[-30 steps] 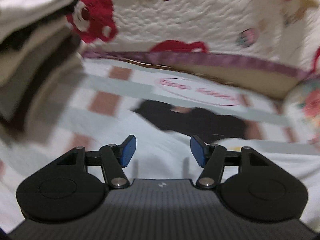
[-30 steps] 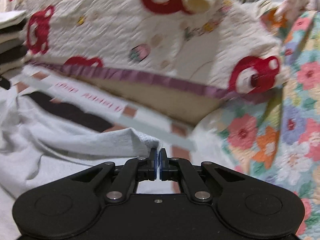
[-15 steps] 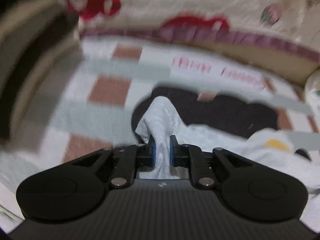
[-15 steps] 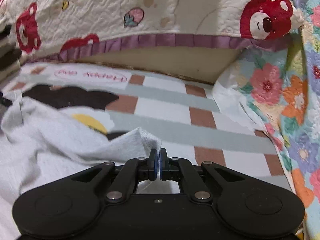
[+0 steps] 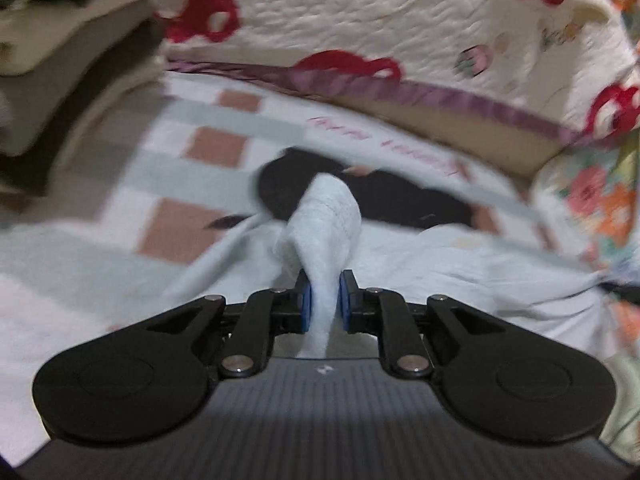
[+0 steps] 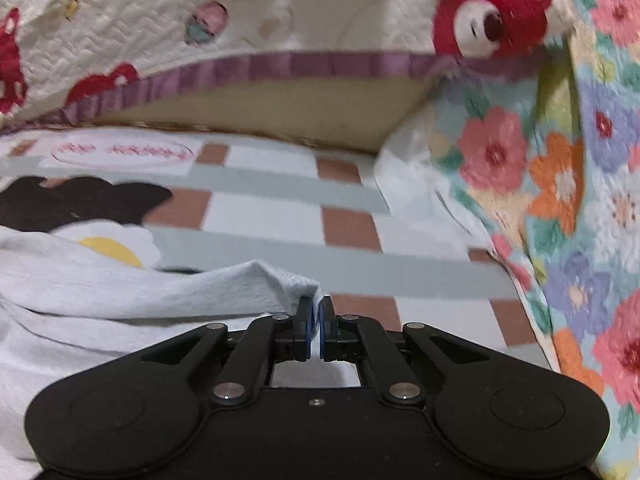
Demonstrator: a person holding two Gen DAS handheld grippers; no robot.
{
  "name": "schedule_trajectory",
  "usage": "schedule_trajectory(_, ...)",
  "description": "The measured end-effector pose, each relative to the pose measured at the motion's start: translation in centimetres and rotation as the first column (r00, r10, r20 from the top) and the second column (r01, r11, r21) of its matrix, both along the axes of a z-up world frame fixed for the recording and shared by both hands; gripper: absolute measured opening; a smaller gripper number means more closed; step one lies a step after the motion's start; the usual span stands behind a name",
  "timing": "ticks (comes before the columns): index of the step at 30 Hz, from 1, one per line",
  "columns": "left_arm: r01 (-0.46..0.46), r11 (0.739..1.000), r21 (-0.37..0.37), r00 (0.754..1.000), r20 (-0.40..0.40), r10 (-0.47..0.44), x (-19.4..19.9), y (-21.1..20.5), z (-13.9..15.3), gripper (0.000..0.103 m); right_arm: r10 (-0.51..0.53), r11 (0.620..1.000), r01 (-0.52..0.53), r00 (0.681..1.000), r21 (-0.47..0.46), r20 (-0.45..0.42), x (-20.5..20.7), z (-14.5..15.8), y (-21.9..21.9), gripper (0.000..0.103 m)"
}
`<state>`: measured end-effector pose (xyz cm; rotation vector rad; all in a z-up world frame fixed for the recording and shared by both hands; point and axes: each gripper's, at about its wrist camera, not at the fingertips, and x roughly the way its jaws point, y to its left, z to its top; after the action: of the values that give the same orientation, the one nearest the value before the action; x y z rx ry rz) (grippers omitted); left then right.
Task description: Fold clothes
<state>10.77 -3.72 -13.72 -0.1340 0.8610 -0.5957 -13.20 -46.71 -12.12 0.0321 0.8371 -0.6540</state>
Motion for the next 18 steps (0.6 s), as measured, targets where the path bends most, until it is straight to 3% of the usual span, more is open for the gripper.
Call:
schedule_trajectory(1, -0.039, 0.999, 0.004, 0.999, -0.012, 0.039, 0.2, 0.8, -0.3, 0.013, 0.002, 1.0, -0.003, 1.0, -0.012, -0.019, -0.1, -0.2, 0.1, 0.003)
schedule_trajectory(2, -0.117, 0.992, -0.042, 0.992, -0.052, 0.115, 0.7, 2.3, -0.5, 0.013, -0.006, 0.997, 0.001, 0.998, -0.073, -0.07, -0.1, -0.5, 0.4, 0.002)
schedule_trajectory(5, -0.187, 0.98, -0.063, 0.982, -0.052, 0.184, 1.7, 4.4, 0.1, 0.01, -0.021, 0.967, -0.029, 0.981, -0.252, -0.194, -0.1, -1.2, 1.0, 0.004)
schedule_trajectory(7, -0.229, 0.971, -0.074, 0.973, -0.049, 0.225, 2.3, 5.8, 0.5, 0.01, 0.002, 0.983, -0.025, 0.993, -0.181, -0.121, -0.8, -0.2, 0.7, 0.006)
schedule_trajectory(8, -0.209, 0.974, -0.087, 0.978, -0.047, 0.205, 2.5, 5.4, 1.0, 0.011, 0.013, 0.992, -0.021, 0.998, -0.12, -0.068, -1.1, 0.4, 0.5, 0.008)
schedule_trajectory(11, -0.116, 0.987, -0.111, 0.993, -0.042, 0.112, 2.5, 3.4, 2.3, 0.028, 0.035, 0.996, -0.037, 0.999, 0.078, 0.023, -1.2, 0.7, -0.1, 0.025)
schedule_trajectory(13, -0.028, 0.995, -0.095, 0.999, -0.041, 0.024, 1.8, 1.4, 2.8, 0.029, 0.048, 0.986, -0.053, 0.998, 0.157, 0.041, -1.1, -0.2, 0.0, 0.033)
schedule_trajectory(16, 0.034, 0.999, 0.037, 0.999, -0.009, -0.033, 0.0, -1.8, 2.4, 0.029, 0.049, 0.976, -0.056, 0.998, 0.21, 0.038, -1.5, -1.3, 1.0, 0.036)
schedule_trajectory(18, 0.03, 0.999, 0.044, 0.999, -0.029, -0.029, 0.0, -2.9, 1.9, 0.029, 0.043, 0.969, -0.057, 0.997, 0.239, 0.066, -2.1, -1.6, 1.1, 0.04)
